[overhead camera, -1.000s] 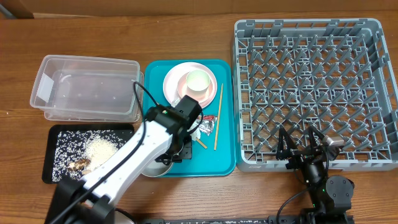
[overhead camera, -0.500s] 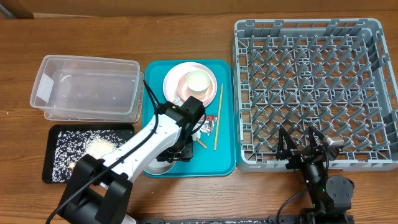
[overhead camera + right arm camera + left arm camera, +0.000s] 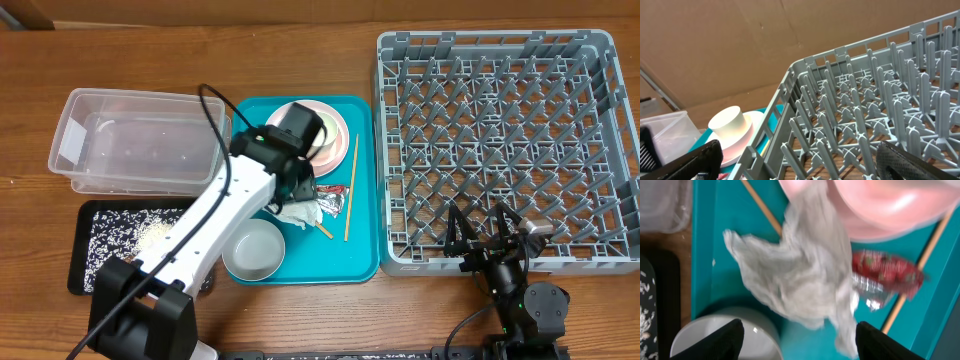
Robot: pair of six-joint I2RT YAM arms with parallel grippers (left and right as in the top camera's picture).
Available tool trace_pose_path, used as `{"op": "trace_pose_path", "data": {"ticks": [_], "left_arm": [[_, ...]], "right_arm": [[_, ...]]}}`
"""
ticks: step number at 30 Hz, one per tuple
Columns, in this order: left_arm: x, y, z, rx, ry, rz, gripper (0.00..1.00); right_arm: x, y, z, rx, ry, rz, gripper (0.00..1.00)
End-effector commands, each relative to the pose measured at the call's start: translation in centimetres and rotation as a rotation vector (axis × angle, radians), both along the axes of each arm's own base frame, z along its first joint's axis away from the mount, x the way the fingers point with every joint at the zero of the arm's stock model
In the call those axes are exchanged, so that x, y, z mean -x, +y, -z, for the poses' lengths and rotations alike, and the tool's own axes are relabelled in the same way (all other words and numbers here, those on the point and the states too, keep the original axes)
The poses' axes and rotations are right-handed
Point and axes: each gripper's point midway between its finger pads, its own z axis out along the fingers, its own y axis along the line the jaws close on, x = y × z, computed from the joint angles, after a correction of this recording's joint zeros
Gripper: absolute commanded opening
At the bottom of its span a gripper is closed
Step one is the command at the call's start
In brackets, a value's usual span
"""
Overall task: Sort waste into correct bins and load items into the dishwasher
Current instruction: 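Grasp the crumpled white tissue with the left gripper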
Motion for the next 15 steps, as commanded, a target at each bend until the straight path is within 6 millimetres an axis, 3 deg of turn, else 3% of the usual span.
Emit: {"op": "trace_pose_path", "data": {"ticks": [1, 8, 13, 15], "left_arm": [[-1.0, 1.2, 1.8, 0.002, -0.019, -0.135, 0.74], [-0.9, -1.0, 5.1, 0.114, 0.022, -0.121, 0.78], [0.0, -0.8, 6.5, 0.096, 0.09, -0.121, 0.78], [0.5, -0.6, 7.0, 0.08, 0.113, -0.11, 0.73]], "right_arm": [[0.0, 0.0, -0.2, -0.004, -0.012, 0.003, 1.0], [0.0, 0.0, -0.3, -0.004, -0.012, 0.003, 1.0], [0.0, 0.0, -0.3, -0.004, -0.012, 0.003, 1.0], [0.0, 0.0, -0.3, -0.004, -0.012, 0.003, 1.0]]}}
